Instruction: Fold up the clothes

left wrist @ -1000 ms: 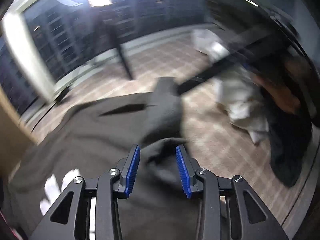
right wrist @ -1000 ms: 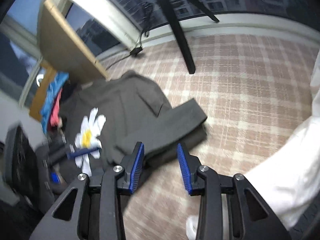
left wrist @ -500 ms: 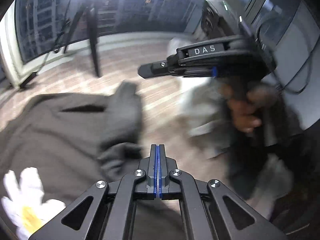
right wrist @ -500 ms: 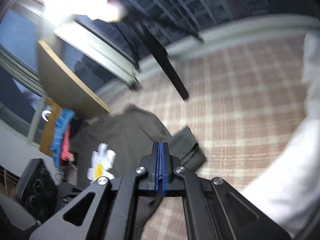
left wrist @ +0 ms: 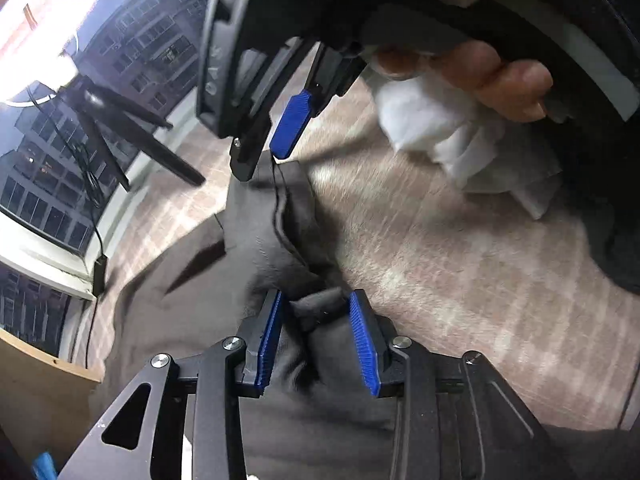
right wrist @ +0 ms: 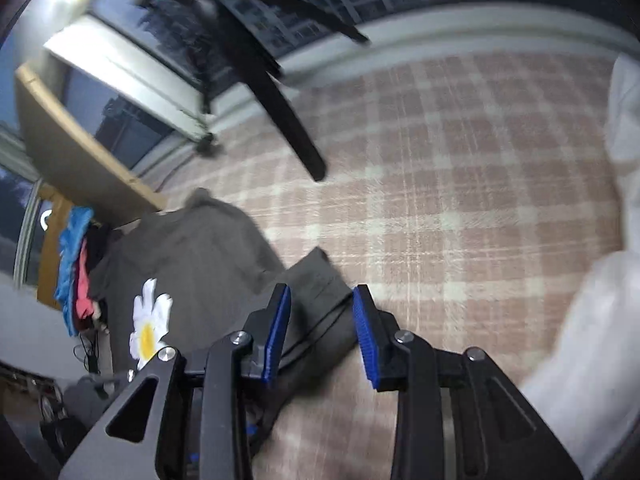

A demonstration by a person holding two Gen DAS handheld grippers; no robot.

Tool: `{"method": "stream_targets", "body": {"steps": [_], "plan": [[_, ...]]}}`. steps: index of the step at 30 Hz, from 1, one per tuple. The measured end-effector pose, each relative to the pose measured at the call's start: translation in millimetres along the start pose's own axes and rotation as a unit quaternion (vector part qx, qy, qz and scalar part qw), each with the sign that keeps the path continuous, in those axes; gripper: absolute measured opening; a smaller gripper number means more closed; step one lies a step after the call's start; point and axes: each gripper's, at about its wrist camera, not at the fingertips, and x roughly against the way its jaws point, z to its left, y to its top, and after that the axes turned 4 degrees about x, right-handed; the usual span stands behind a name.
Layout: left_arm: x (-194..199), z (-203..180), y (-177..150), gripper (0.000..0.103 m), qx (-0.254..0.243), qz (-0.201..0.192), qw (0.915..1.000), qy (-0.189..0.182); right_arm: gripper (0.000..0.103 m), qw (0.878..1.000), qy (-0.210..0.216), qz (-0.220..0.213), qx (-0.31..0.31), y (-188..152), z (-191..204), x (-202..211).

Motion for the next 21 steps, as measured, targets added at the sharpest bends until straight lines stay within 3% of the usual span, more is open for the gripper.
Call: {"method": "stream_targets", "body": {"steps": [1,2,3,6,11,14,17,21], "plan": [[-4.8,2.3,-0.3,0.016,0.007,0.006,1.0,-0.004,0.029,1.0,0.011,-0.004,-0.005,0.2,-2.1,-2.2],[-3.7,7.4,-0.7,0.012,0.025,0.002,0.9995,-0.017,0.01,1.0,0.017,-0.016,-0.002,-0.9,-2.0,3.5],[0.4,15.6,-1.4,0.008,0.049,-0.003,0.9979,-0.042,0.002,0.999,0.022,-0.027,0.002,-2.0,-1.9,9.3],[14.6,40.7,-3.9,0.007,0.121,-0.022,0.9858,-0.114,0.003,0.998,0.039,-0.056,0.011,-4.7,-0.2,27.6],[39.3,48.7,-2.9,0.007,0.197,-0.061,0.9546,-0.215,0.003,0.995,0.052,-0.088,0.02,-10.0,1.7,68.6],[53.3,48.0,-1.1,0.007,0.234,-0.081,0.9295,-0.273,0.002,0.993,0.03,-0.108,0.022,-17.5,-2.3,90.3],[67.3,47.4,0.6,0.007,0.27,-0.101,0.8991,-0.33,0.002,0.992,0.011,-0.12,0.022,-25.6,-8.5,115.3],[49.3,32.4,-5.5,0.007,0.297,-0.092,0.8852,-0.346,0.002,0.99,-0.068,-0.125,0.027,-32.5,-19.4,138.0]]}}
